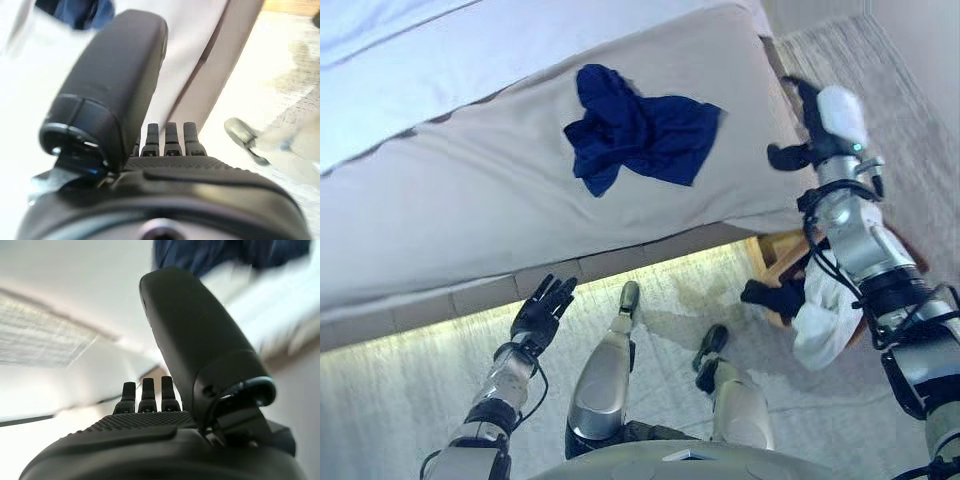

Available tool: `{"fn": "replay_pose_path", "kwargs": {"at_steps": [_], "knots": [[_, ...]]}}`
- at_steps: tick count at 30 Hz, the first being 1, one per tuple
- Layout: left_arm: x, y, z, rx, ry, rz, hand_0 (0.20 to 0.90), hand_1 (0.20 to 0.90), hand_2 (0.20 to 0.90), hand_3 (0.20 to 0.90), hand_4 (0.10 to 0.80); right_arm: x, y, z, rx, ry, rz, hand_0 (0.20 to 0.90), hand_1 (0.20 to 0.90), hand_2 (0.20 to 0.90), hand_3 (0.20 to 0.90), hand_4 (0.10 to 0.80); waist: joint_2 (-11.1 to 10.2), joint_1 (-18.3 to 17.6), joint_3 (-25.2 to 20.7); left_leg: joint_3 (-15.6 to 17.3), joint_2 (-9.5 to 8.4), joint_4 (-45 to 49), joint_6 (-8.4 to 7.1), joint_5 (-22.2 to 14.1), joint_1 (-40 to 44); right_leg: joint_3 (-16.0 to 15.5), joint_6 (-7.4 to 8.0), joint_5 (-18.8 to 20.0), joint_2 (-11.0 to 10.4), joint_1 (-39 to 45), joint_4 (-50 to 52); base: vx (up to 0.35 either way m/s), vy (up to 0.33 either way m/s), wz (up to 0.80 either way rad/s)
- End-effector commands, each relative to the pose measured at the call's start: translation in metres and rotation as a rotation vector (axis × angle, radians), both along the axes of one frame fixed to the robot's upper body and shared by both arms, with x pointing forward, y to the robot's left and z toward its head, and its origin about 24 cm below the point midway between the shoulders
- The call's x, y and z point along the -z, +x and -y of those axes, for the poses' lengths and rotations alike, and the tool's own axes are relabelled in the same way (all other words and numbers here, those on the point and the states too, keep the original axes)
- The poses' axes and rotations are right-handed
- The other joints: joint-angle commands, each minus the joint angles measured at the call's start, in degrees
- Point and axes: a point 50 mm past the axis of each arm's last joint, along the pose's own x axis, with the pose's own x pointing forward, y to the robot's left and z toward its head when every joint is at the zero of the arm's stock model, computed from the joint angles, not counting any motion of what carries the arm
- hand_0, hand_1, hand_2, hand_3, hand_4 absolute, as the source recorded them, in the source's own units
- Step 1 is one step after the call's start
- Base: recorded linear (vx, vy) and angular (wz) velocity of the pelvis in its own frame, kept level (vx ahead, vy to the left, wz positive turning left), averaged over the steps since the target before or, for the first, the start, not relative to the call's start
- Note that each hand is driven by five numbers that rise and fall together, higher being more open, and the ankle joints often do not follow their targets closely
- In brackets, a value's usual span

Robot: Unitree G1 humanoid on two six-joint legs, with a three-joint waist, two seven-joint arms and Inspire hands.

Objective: Pick up the clothes from the bed and place them into the basket

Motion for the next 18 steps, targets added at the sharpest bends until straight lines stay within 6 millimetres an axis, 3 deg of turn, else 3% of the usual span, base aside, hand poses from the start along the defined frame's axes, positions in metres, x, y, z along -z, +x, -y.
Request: {"fn": "replay_pose_path", "kwargs": {"at_steps": [1, 5, 11, 14, 18], "knots": [[-0.005, -0.014, -0.041, -0.069, 0.128, -0.093, 0.9, 0.9, 0.9, 0.9, 0.8, -0.068, 0.021, -0.015, 0.033, -0.067, 0.162, 0.9, 0.9, 0.9, 0.9, 0.8, -5.49, 3.91, -1.65, 1.32, -4.88, 8.72, 3.7, -12.26, -4.14, -1.58, 3.2, 1.53, -2.72, 4.32, -2.69, 0.085, 0.013, 0.37], [-0.014, 0.0, -0.038, -0.027, 0.115, -0.027, 0.9, 0.9, 0.9, 0.9, 0.8, -0.081, 0.032, -0.011, 0.125, -0.038, 0.136, 0.9, 0.9, 0.9, 0.9, 0.8, -6.43, 7.83, 0.53, -0.48, -5.56, 10.89, 4.04, -12.42, -8.65, -4.2, 3.1, 1.44, -3.27, 3.28, -1.75, -0.003, 0.076, 0.39], [-0.02, 0.013, -0.018, 0.057, 0.068, 0.08, 0.9, 0.9, 0.9, 0.9, 0.8, -0.089, 0.038, 0.01, 0.294, 0.038, 0.079, 0.9, 0.9, 0.9, 0.9, 0.8, -5.87, 12.06, 3.71, -1.98, -6.62, 12.23, 3.91, -10.76, -14.53, -8.54, 3.32, 1.6, -4.96, -0.01, 1.72, -0.018, 0.092, 0.29], [-0.019, 0.012, -0.009, 0.095, 0.051, 0.111, 0.9, 0.9, 0.9, 0.9, 0.8, -0.082, 0.037, 0.025, 0.406, 0.107, 0.01, 0.9, 0.9, 0.9, 0.9, 0.8, -5.11, 13.48, 3.74, -2.67, -6.51, 11.94, 3.93, -9.6, -17.77, -10.31, 3.51, 1.33, -5.72, -3.32, 4.32, -0.001, 0.074, 0.22], [-0.016, 0.007, -0.003, 0.143, 0.039, 0.141, 0.9, 0.9, 0.9, 0.9, 0.8, -0.053, 0.035, 0.038, 0.435, 0.463, -0.227, 0.9, 0.9, 0.9, 0.9, 0.8, -4.13, 14.91, 3.74, -3.76, -6.51, 11.52, 3.81, -8.12, -21.76, -12.4, 3.43, 0.36, -6.24, -7.23, 6.68, -0.024, 0.032, 0.14]]}}
